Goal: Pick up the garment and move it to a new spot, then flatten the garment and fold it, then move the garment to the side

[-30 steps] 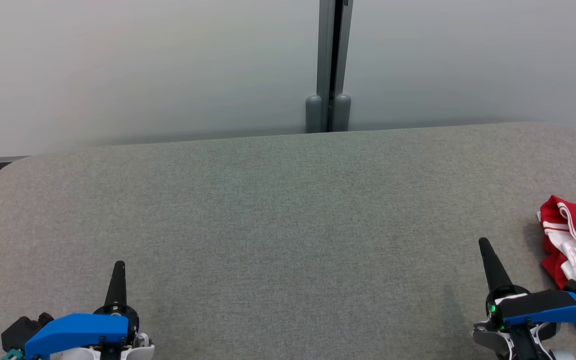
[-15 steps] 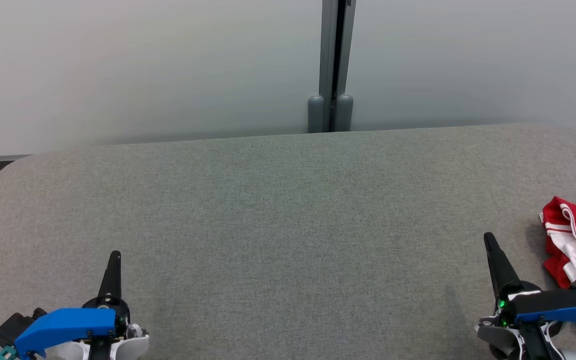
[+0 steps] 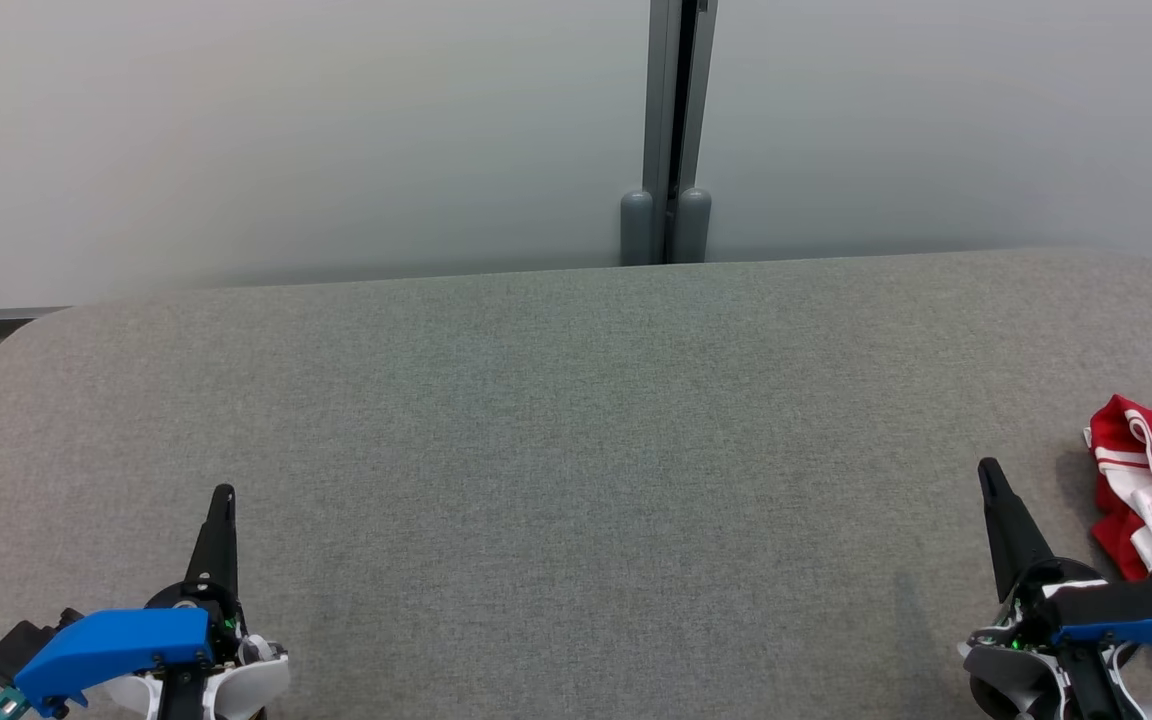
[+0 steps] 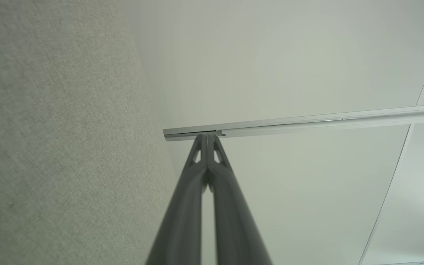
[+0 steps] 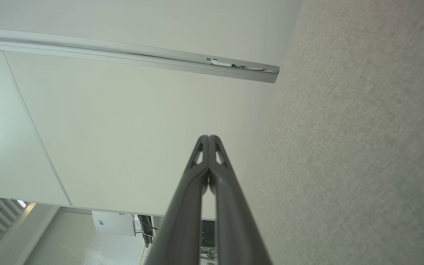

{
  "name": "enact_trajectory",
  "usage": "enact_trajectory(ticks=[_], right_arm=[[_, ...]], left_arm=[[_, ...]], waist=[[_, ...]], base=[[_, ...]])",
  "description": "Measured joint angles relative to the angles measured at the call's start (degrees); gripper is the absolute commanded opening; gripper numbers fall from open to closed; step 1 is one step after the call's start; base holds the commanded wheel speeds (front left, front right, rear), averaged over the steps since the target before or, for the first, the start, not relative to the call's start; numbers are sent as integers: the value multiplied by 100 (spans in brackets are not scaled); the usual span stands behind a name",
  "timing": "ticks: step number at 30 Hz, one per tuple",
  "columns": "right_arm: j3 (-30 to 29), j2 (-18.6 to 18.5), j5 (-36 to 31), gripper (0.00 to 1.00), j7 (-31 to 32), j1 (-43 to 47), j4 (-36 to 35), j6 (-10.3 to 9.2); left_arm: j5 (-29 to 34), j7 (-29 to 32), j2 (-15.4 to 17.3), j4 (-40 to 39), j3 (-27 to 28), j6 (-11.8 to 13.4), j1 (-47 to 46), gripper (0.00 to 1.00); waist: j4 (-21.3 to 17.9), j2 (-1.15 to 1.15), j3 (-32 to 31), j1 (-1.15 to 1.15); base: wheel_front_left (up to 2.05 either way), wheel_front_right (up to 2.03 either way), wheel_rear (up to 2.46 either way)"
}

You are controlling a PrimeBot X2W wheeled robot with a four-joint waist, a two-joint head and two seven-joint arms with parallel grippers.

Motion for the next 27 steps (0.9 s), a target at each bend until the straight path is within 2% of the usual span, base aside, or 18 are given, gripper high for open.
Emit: enact_trajectory(ticks=[18, 27], right_arm=[[-99, 0, 758, 0, 194, 53, -219, 0], [-103, 0, 787, 0, 196, 57, -225, 0]], left_arm=[[-655, 193, 2, -132, 131, -83, -82, 0], [-675, 193, 2, -138, 133, -101, -92, 0]], waist=[[42, 0, 2, 0], [43, 0, 2, 0]], base=[[0, 0, 0], [0, 0, 0]])
